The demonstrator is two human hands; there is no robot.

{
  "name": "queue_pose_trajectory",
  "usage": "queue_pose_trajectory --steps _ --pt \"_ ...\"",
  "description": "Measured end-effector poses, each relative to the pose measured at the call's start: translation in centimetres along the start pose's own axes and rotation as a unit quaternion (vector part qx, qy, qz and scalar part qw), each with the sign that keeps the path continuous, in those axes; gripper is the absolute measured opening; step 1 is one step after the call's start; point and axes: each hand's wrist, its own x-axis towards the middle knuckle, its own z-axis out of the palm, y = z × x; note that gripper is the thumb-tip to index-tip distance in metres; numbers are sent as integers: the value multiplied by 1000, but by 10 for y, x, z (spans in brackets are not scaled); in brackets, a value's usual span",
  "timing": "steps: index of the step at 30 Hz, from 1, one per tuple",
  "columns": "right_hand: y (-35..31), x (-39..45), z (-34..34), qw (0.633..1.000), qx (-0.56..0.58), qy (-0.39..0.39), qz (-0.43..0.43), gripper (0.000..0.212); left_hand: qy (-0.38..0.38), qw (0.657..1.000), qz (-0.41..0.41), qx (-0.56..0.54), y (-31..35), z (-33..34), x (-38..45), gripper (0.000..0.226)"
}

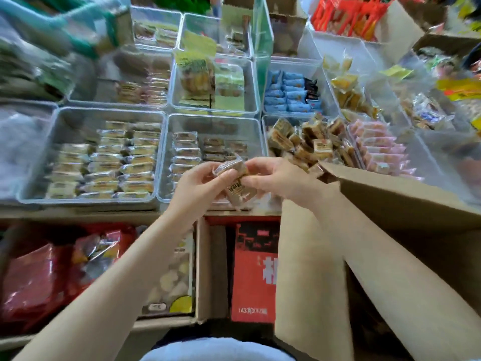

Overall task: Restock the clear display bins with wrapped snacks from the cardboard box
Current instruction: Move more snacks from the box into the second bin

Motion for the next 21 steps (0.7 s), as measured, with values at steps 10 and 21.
queue_pose_trajectory --steps 10,21 --pt "-38 190 34 960 -201 194 4 33 24 851 -34 523 -136 -126 78 80" --pt "2 343 69 833 -533 148 -23 33 21 832 -8 555 -157 -121 79 85"
